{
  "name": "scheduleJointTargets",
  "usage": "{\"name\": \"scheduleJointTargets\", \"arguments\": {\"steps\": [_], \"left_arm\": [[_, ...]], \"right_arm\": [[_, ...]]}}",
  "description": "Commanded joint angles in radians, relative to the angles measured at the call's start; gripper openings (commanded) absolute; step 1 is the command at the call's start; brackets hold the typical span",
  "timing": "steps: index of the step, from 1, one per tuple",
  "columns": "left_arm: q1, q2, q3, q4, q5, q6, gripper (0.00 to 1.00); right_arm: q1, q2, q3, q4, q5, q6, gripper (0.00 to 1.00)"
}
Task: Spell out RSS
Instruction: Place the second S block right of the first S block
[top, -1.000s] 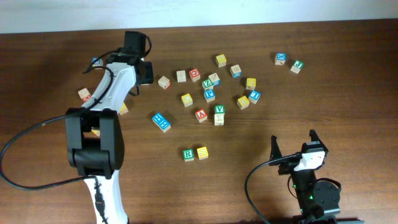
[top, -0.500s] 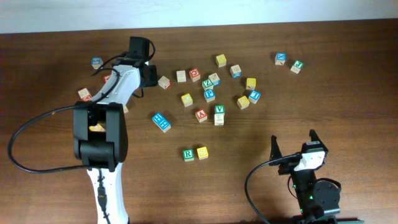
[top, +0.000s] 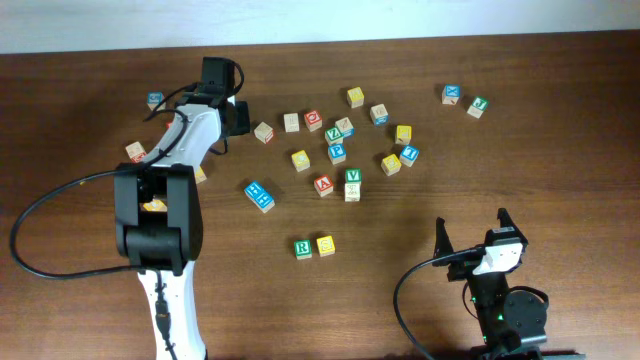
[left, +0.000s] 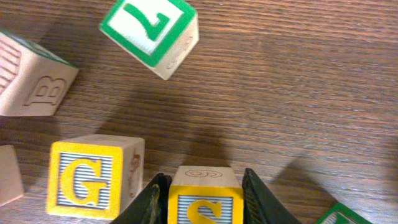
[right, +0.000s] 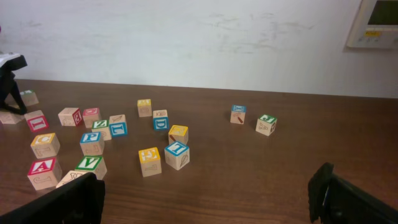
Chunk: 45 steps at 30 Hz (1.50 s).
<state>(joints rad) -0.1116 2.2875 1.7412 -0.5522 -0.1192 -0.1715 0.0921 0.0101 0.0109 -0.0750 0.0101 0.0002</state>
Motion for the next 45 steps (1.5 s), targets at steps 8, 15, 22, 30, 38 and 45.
{"name": "scheduleJointTargets", "arguments": {"steps": [8, 15, 22, 30, 38, 45], "left_arm": [[0.006, 0.007, 0.008, -0.02, 0.026, 0.01, 0.15], [0.005, -0.038, 0.014, -0.049, 0.026, 0.009, 0.19], [-0.019, -0.279, 0.014, -0.243, 0.104, 0.001, 0.17], [-0.161, -0.442, 0.014, -0.546, 0.397, -0.146, 0.16], [-0.478, -0.441, -0.03, -0.696, 0.365, -0.191, 0.17], [-0.632, -0.44, -0.252, -0.537, 0.212, -0.425, 0.17]], "right_arm": [[-0.008, -0.006, -0.005, -0.007, 0.009, 0.008, 0.98], [-0.008, -0.006, -0.005, -0.007, 0.009, 0.008, 0.98], [-0.008, -0.006, -0.005, -0.007, 0.009, 0.008, 0.98], [-0.008, -0.006, -0.005, -0.007, 0.009, 0.008, 0.98], [-0.008, -0.006, -0.005, -0.007, 0.009, 0.008, 0.98], [-0.008, -0.006, -0.005, -0.007, 0.009, 0.008, 0.98]]}}
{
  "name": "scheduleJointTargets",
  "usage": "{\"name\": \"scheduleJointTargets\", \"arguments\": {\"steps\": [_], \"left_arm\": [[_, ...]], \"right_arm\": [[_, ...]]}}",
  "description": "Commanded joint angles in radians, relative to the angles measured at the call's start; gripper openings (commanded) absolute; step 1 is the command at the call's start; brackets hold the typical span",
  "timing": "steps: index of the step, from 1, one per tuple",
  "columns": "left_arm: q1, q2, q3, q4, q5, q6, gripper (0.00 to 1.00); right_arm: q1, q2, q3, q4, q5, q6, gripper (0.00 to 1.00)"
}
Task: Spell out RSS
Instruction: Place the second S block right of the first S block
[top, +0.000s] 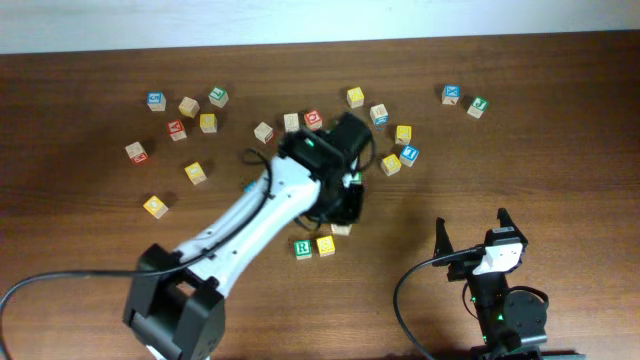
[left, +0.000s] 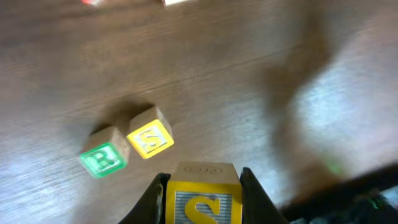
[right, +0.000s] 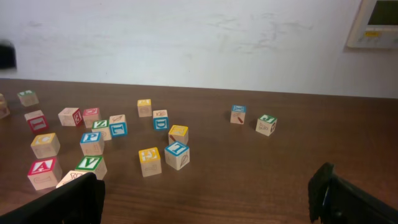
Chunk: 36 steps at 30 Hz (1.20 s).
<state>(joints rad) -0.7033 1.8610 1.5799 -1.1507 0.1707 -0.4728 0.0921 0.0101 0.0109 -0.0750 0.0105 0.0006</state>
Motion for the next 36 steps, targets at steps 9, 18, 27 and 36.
{"name": "scheduleJointTargets", "arguments": {"steps": [9, 18, 27, 36], "left_arm": [[-0.047, -0.013, -0.225, 0.206, -0.101, -0.243, 0.14], [-0.067, -0.012, -0.225, 0.27, -0.142, -0.303, 0.15], [-0.085, -0.012, -0.306, 0.325, -0.142, -0.32, 0.14], [-0.097, -0.01, -0.322, 0.407, -0.227, -0.323, 0.14]], "right_arm": [[-0.008, -0.006, -0.005, -0.007, 0.009, 0.008, 0.98], [-0.008, -0.006, -0.005, -0.007, 0.009, 0.008, 0.98], [-0.008, -0.006, -0.005, -0.007, 0.009, 0.008, 0.98], [-0.008, -0.006, -0.005, -0.007, 0.009, 0.008, 0.98]]}}
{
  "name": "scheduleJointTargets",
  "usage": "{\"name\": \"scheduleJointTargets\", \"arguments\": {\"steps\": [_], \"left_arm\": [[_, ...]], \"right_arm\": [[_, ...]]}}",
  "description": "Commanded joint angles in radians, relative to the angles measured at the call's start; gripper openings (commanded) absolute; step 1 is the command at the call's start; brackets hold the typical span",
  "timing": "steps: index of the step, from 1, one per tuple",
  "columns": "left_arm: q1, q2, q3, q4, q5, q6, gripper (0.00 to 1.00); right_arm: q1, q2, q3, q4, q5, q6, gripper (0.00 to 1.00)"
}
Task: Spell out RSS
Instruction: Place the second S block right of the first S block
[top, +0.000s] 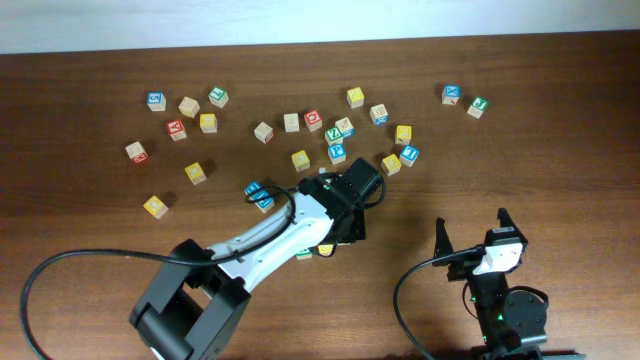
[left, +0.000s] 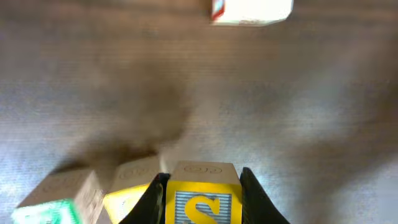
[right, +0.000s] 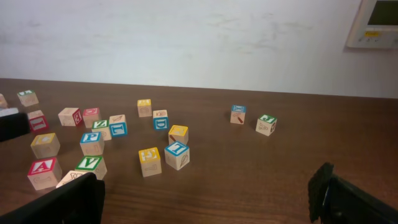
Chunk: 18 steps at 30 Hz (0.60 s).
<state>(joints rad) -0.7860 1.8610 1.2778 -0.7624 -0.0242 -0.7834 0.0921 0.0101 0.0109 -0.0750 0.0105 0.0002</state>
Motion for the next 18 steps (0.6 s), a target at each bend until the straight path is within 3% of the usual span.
{"name": "scheduleJointTargets", "arguments": {"steps": [1, 8, 18], "left_arm": [[-0.023, -0.01, -0.023, 0.019, -0.033, -0.014, 0.13], [-0.075, -0.004, -0.034, 0.022, -0.097, -0.103, 0.14], [-0.097, 0.076, -0.034, 0.071, -0.164, -0.129, 0.15]], "right_arm": [[-0.008, -0.006, -0.005, -0.007, 0.009, 0.008, 0.98], [-0.008, -0.006, -0.005, -0.007, 0.009, 0.008, 0.98], [-0.008, -0.006, -0.005, -0.007, 0.009, 0.008, 0.98]]}}
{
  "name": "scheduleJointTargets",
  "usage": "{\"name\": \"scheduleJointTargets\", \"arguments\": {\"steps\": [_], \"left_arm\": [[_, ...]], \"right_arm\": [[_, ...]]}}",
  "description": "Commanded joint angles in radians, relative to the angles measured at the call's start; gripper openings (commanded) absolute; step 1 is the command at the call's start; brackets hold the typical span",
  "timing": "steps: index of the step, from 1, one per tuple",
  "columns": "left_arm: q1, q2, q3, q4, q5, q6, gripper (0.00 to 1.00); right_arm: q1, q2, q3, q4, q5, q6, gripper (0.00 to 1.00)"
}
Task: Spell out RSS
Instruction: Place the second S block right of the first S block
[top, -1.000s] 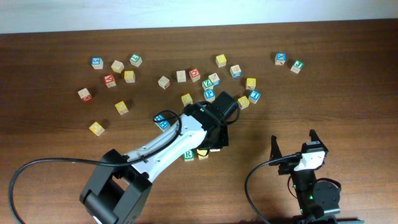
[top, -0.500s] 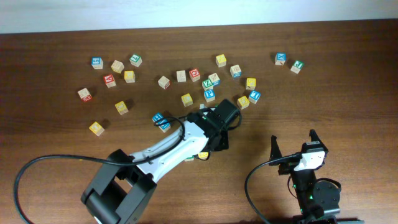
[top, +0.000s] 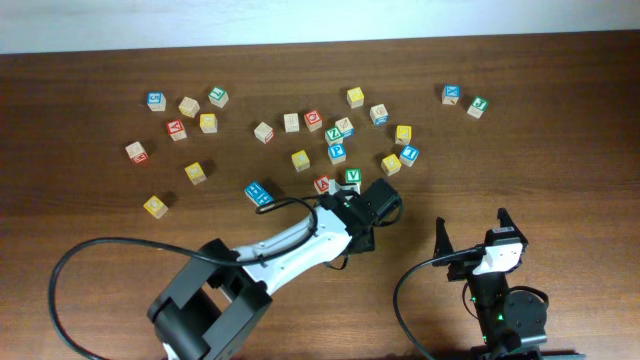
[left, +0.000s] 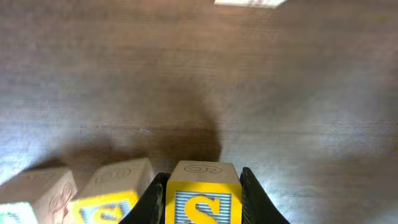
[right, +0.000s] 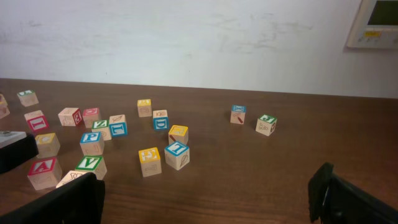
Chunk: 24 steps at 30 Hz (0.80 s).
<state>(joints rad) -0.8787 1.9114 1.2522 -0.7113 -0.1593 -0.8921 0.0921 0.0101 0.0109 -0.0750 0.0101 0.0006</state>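
Observation:
A yellow S block (left: 202, 200) sits between the fingers of my left gripper (left: 202, 179), which is shut on it, low over the table. Just to its left in the left wrist view stands another yellow S block (left: 118, 185), and left of that the green R block (left: 36, 191), the three roughly in a row. Overhead, my left gripper (top: 351, 238) and arm cover those blocks. My right gripper (right: 205, 205) hangs open and empty near the front right (top: 470, 240).
Several loose letter blocks lie scattered across the back of the table, the nearest being the red A (top: 322, 184), green V (top: 353, 176) and a blue block (top: 259, 193). A pale block (left: 249, 2) shows at the top of the left wrist view.
My left gripper moved a little right and lower with the S block. The placed S, then partly behind the held one, now stands clear beside it on the left.
My left gripper was shut on the S block among the far-left blocks, next to a G. It then held the block high over the middle, above the R and S pair, then low over that pair, and now to the right of the placed S.

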Motion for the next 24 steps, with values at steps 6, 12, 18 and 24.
{"name": "scheduleJointTargets", "arguments": {"steps": [6, 12, 18, 24], "left_arm": [[-0.005, 0.026, -0.008, 0.01, 0.031, -0.02, 0.18], [-0.005, 0.063, -0.008, 0.002, 0.029, -0.02, 0.22], [-0.004, 0.063, -0.008, -0.005, 0.033, -0.02, 0.33], [-0.004, 0.063, 0.002, -0.02, 0.032, -0.019, 0.39]], "right_arm": [[-0.008, -0.006, -0.005, -0.007, 0.009, 0.008, 0.98], [-0.008, -0.006, -0.005, -0.007, 0.009, 0.008, 0.98], [-0.008, -0.006, -0.005, -0.007, 0.009, 0.008, 0.98], [-0.008, -0.006, -0.005, -0.007, 0.009, 0.008, 0.98]]}}
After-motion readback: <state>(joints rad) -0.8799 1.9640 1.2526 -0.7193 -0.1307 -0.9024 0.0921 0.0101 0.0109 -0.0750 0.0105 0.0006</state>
